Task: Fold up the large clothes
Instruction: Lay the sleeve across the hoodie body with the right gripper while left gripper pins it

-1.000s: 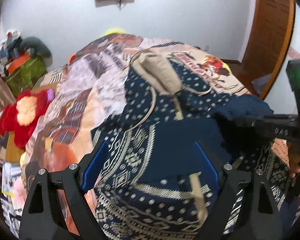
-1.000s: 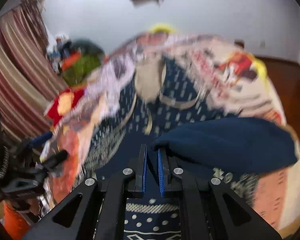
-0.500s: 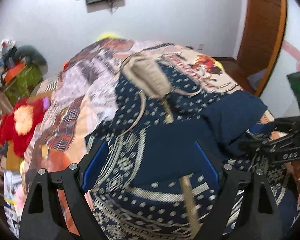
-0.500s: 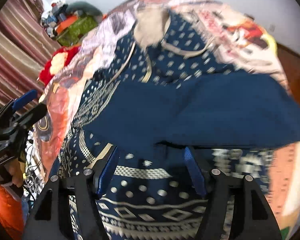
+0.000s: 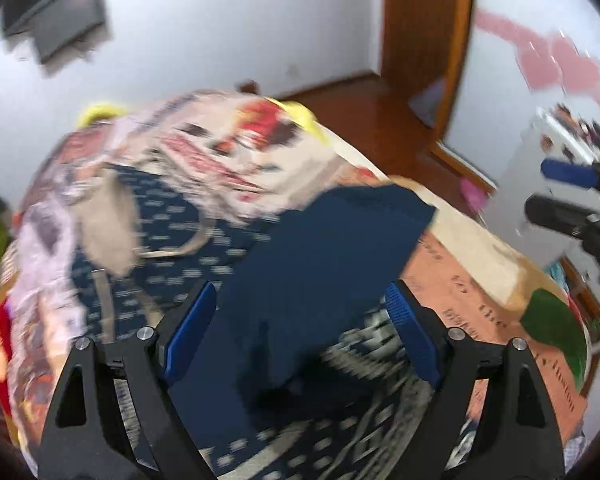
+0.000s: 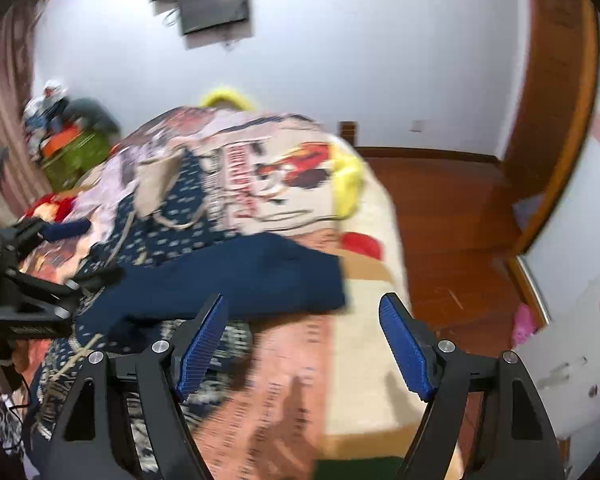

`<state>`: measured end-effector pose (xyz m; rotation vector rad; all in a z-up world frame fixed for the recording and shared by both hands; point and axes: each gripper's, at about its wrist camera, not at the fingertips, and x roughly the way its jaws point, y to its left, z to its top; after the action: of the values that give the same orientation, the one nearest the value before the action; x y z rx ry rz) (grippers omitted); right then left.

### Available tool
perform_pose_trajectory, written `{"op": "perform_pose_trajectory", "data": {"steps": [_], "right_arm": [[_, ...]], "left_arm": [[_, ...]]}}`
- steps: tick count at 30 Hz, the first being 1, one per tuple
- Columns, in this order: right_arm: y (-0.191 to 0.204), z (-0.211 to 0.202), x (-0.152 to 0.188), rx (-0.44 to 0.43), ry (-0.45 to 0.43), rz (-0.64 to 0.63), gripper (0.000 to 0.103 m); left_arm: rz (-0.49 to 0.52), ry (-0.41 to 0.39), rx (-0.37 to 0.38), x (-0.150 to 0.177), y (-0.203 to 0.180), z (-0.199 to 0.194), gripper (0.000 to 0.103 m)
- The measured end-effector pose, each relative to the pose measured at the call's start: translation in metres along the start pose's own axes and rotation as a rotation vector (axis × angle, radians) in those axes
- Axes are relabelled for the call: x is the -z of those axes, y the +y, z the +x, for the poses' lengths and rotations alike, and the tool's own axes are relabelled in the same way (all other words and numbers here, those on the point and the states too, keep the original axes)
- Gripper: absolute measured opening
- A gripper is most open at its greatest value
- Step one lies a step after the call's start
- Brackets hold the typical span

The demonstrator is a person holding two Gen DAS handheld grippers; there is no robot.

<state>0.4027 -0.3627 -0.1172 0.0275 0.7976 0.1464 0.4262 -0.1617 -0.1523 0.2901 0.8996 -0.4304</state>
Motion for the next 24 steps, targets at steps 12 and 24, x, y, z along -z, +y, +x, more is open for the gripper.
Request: {"op": "perform_pose_trajectory", "data": {"steps": [12, 24], "right_arm": [[-0.054, 0.028, 0.037, 0.028, 0.093, 0.117, 0.078], [-0.033, 0.04, 0.034, -0.011, 0.105, 0.087, 0.078]], "left_arm": [[0.243, 0.098, -0.112, -0.026, -0.087, 0.091, 0.049], [0.006, -0.078, -0.074, -0.049, -0.013, 0.018, 0.006]]}}
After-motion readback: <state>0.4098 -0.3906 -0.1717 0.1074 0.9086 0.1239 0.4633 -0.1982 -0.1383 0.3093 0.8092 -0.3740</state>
